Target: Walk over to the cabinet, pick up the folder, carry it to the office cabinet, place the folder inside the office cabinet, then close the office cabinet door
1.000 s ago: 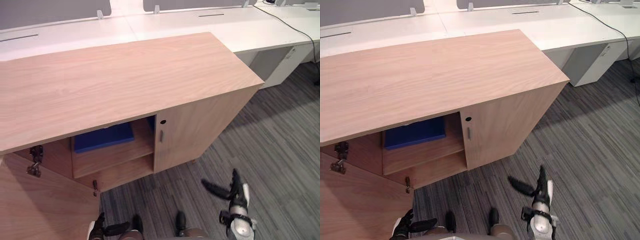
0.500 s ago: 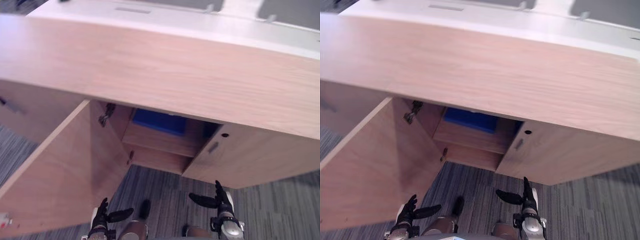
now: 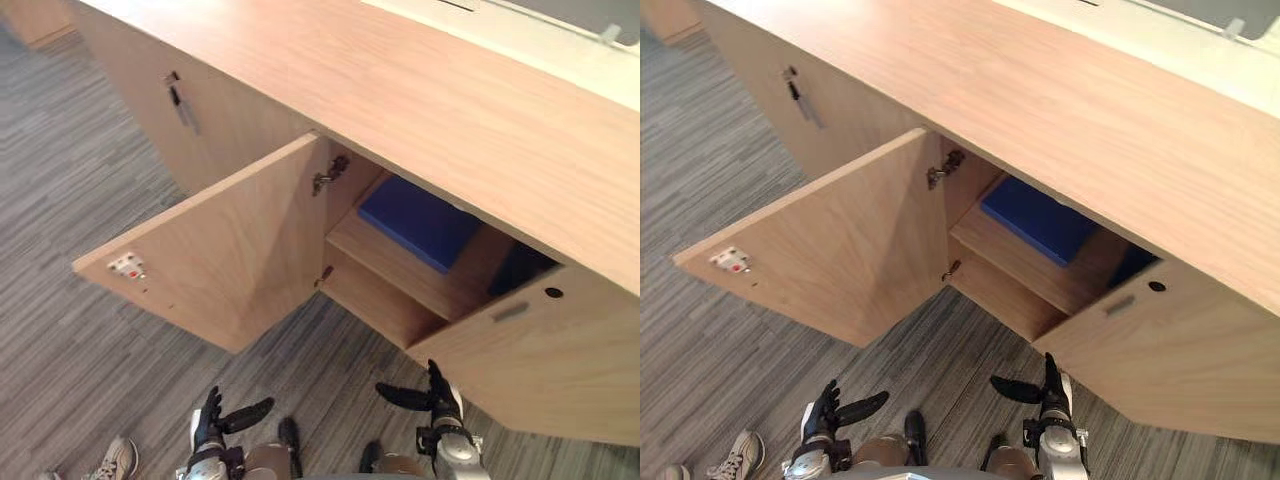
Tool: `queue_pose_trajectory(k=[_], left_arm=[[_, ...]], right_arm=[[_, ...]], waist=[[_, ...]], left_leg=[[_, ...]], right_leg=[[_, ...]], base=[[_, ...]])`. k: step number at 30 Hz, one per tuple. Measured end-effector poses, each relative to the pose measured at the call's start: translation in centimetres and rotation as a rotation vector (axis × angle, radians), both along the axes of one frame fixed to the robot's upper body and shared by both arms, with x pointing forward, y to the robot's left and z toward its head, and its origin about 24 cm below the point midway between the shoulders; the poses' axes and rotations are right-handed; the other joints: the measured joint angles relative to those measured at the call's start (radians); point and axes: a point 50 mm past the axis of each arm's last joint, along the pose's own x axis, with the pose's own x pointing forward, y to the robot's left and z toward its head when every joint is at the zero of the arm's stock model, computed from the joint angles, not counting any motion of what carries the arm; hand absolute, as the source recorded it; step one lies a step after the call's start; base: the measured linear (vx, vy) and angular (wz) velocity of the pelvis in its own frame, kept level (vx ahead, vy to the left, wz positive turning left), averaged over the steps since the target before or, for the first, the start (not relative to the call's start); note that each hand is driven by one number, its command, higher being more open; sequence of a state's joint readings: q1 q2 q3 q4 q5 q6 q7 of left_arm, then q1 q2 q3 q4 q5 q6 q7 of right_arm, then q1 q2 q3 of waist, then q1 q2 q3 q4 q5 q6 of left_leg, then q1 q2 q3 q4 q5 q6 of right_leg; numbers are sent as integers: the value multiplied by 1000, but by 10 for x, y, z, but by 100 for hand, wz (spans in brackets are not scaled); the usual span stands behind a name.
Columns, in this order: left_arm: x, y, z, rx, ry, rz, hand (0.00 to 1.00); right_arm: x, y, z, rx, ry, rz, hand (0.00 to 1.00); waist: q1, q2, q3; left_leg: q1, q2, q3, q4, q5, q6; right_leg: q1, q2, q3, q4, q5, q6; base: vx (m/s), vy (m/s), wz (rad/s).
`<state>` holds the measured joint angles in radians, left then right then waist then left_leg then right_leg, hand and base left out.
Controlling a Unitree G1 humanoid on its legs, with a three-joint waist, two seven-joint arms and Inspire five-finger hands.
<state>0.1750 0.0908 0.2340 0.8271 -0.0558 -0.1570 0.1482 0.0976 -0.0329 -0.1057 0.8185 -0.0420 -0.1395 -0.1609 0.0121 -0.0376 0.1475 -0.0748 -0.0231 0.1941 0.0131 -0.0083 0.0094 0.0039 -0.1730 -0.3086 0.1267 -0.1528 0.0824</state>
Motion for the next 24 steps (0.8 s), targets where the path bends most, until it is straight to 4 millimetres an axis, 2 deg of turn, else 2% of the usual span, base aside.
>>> queue_pose_trajectory(k=[2, 3, 4, 6, 7, 9, 12, 14, 19, 22, 24], left_arm=[[-1, 16, 8, 43, -33, 48, 100], [3, 32, 24, 103, -104, 88, 100], [6, 37, 31, 129, -137, 98, 100], [17, 55, 58, 220, -252, 117, 100], [20, 59, 65, 243, -282, 117, 100], [36, 68, 94, 319, -407, 94, 100], [53, 66, 116, 356, -525, 67, 100], [63, 62, 123, 357, -569, 42, 100], [73, 48, 122, 332, -585, -23, 100], [73, 44, 120, 324, -582, -2, 100], [71, 45, 119, 333, -575, -1, 100]], right_arm=[[0, 0, 0, 1, 0, 1, 100], [1, -1, 1, -3, -4, -1, 100], [1, -2, 1, -6, -5, -4, 100], [2, -4, 2, -12, -11, -8, 100], [2, -4, 2, -13, -12, -9, 100], [1, -4, 2, -14, -10, -10, 100], [-4, -2, 0, -7, 4, 8, 100], [-9, 1, -2, 0, 20, 24, 100], [-20, 2, -7, 10, 59, 37, 100], [-27, 0, -9, 9, 78, 36, 100], [-32, -3, -12, 8, 110, 35, 100]], waist=[[0, 1, 0], [1, 1, 0], [3, 1, 0], [7, 6, 0], [8, 6, 0], [10, 14, -2], [11, 31, -7], [7, 32, -7], [-2, 32, -7], [0, 31, -8], [2, 30, -8]], left_leg=[[30, -4, -10, -56, 33, 0], [52, -2, -20, -102, 62, 1], [49, 0, -24, -102, 65, 1], [53, 12, -28, -102, 72, 1], [54, 13, -28, -102, 74, 0], [58, 16, -24, -108, 80, 4], [67, 19, -6, -108, 82, 6], [69, 20, 0, -109, 80, 2], [79, 35, 30, -109, 83, -4], [83, 43, 55, -109, 78, -11], [86, 42, 64, -109, 77, -12]], right_leg=[[10, 3, -1, -4, 4, 3], [13, 11, -1, -4, 8, 3], [13, 13, -1, -4, 12, 1], [16, 22, 6, -5, 27, -12], [18, 24, 8, -5, 28, -13], [20, 30, 16, -6, 37, -17], [21, 34, 39, -9, 47, -20], [21, 36, 53, -14, 47, -20], [22, 53, 92, -46, 55, -26], [18, 60, 120, -56, 56, -33], [20, 68, 130, -63, 67, -23]], base=[[-36, 9, 16], [-39, -25, 17], [-47, -27, 13], [-53, -8, 3], [-68, -11, -1], [-93, -6, -5], [-105, 40, -18], [-93, 30, -11], [-65, 5, -21], [18, -3, -25], [69, -17, -15]])
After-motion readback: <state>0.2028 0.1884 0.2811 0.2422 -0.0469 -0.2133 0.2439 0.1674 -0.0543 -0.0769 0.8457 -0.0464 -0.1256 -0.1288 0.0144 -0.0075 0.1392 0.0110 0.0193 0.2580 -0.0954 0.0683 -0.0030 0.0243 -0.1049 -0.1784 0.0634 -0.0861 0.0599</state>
